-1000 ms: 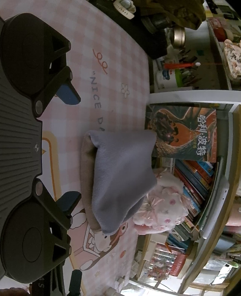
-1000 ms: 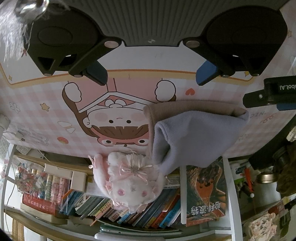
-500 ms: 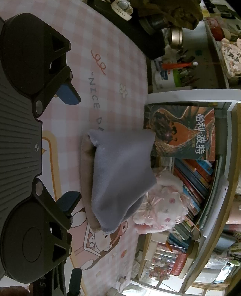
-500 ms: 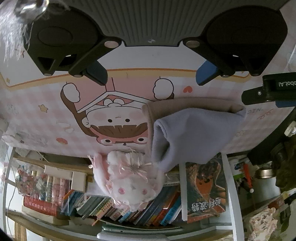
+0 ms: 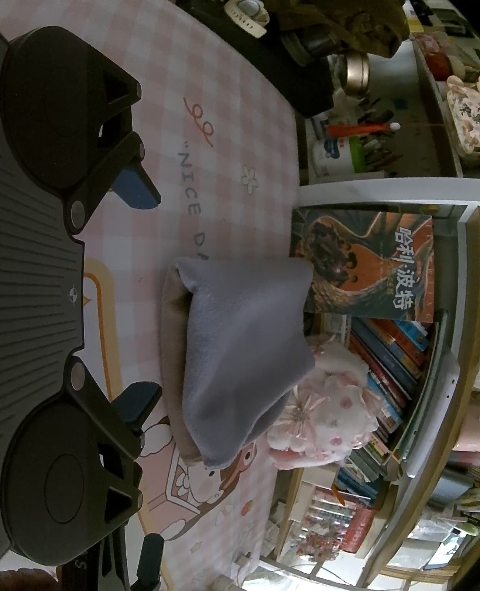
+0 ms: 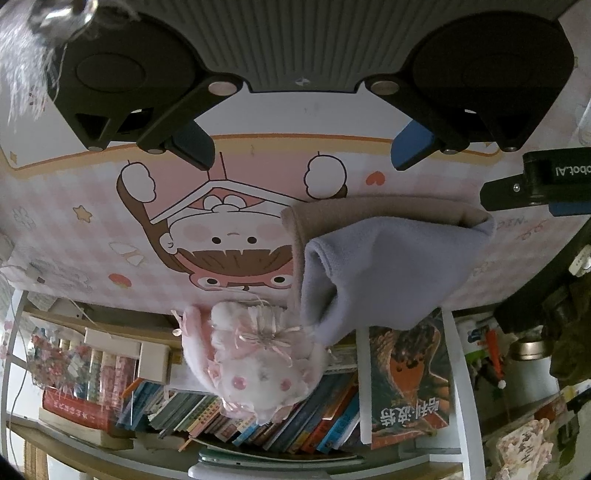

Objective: Fold clothes

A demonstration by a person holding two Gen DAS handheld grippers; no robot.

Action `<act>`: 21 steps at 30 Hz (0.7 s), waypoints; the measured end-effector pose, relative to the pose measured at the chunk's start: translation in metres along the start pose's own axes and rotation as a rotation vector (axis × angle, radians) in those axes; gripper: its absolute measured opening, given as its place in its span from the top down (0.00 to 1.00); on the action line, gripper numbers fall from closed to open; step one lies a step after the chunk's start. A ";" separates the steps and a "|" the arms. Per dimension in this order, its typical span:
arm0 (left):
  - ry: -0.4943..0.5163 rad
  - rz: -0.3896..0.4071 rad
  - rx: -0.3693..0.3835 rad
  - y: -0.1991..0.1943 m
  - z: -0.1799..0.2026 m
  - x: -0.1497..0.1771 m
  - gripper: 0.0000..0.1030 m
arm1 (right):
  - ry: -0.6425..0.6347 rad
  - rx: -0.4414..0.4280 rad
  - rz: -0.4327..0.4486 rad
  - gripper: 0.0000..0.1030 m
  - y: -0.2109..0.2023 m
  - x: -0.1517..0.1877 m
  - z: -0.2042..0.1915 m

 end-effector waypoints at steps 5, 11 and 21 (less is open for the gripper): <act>0.003 -0.004 0.001 0.000 0.001 0.000 0.02 | -0.001 -0.001 -0.002 0.00 0.001 0.000 0.000; 0.005 -0.007 0.005 0.000 0.003 0.001 0.02 | -0.001 0.000 0.000 0.00 0.000 -0.001 0.001; 0.008 -0.024 -0.010 -0.001 0.007 0.002 0.01 | 0.010 -0.001 0.005 0.00 -0.004 -0.001 0.004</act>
Point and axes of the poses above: each gripper's, at about its wrist camera, not at the fingertips, and y roughly the way its jaws point, z to its right, x to its underside, the point moved 2 cm from there along y, roughly the way its jaws point, and after that the axes turned 4 degrees about y, right-handed, at the moved point
